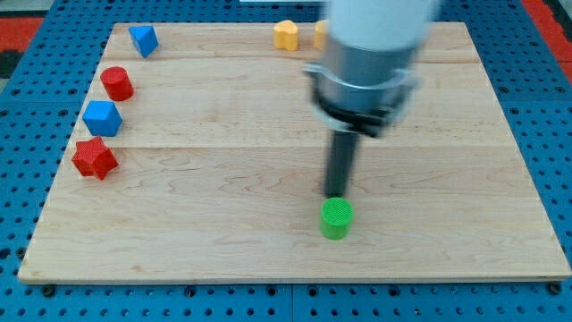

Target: Move the green circle diagonally to the bottom left of the yellow heart

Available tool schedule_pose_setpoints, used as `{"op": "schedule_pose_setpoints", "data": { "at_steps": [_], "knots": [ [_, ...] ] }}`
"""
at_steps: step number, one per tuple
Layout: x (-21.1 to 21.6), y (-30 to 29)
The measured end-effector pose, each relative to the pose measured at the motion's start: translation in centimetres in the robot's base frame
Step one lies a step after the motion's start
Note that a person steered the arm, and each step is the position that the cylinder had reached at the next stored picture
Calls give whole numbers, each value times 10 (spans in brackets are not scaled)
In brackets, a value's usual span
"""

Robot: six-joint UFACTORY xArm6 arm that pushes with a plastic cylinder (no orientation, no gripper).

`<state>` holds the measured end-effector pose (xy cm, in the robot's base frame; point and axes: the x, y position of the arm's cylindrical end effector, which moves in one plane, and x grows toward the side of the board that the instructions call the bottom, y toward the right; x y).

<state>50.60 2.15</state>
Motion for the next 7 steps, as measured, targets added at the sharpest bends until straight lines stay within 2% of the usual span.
{"op": "schedule_pose_setpoints", "data": {
  "at_steps": [1, 2, 3, 4, 5, 6, 7],
  "knots": [
    [-12, 46],
    [28, 113],
    [84, 111],
    [59, 11],
    [-19, -68],
    [-93, -110],
    [-118, -86]
  ]
}}
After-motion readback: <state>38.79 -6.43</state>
